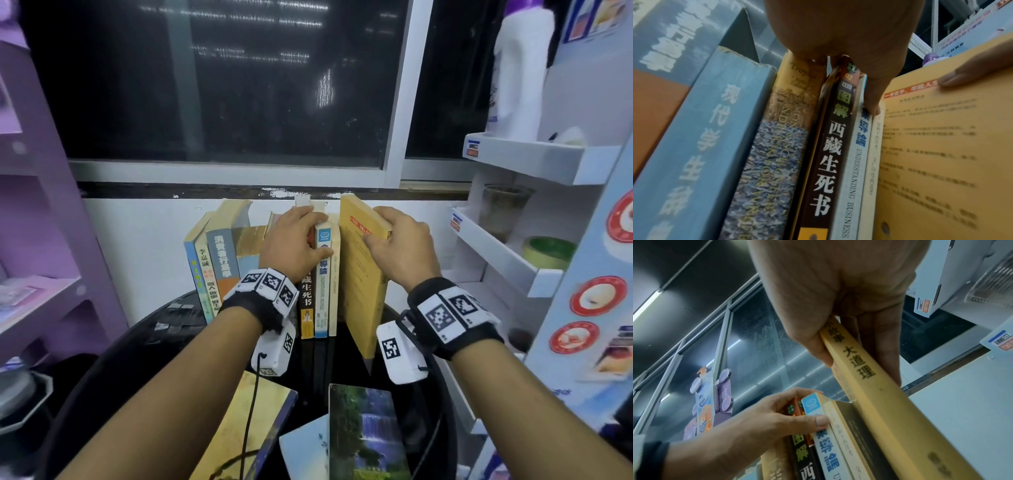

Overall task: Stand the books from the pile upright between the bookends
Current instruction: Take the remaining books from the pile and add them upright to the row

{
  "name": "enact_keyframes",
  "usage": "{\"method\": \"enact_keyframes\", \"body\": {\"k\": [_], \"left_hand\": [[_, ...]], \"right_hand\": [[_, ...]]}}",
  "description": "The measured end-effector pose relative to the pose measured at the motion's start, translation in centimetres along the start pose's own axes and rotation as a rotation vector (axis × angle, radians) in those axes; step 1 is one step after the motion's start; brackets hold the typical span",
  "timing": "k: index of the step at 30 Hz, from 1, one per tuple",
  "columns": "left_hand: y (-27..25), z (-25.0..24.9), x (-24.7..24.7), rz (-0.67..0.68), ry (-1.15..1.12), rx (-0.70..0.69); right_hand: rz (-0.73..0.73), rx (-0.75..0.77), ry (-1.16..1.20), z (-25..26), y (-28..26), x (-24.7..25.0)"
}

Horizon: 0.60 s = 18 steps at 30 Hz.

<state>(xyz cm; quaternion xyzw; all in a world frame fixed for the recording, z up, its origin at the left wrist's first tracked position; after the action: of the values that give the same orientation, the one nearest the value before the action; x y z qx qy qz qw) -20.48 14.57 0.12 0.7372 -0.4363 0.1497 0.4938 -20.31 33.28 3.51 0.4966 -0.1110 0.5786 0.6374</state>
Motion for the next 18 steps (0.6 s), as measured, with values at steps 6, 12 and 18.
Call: {"method": "enact_keyframes", "body": {"k": [6,12,18], "left_hand": [[-0.3,0.2,-0.4,-0.066,0.031,-0.033],[-0.4,0.2,-0.4,-0.059,0.02,-0.05],[-0.4,0.4,-0.3,-0.051,0.014,-0.05]], "right_hand": [[-0.029,-0.036,0.006,-0.4,1.8,-2.0],[-0.035,-0.065,0.056,-0.4,3.2,-3.4],[-0.011,-0.03,0.078,0.3,4.0,-4.8]]}}
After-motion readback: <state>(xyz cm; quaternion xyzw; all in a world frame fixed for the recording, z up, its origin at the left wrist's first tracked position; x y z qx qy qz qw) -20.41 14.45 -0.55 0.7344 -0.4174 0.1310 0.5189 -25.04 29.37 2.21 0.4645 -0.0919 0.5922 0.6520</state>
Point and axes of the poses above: each hand's wrist, its own y-axis towards the middle knuckle, its own x-axis out of the back of the hand, z = x × y, the point moved 2 cm from there along y, towards the middle knuckle, and after that the axes turned 10 degrees about -y, right-handed, at the moved point
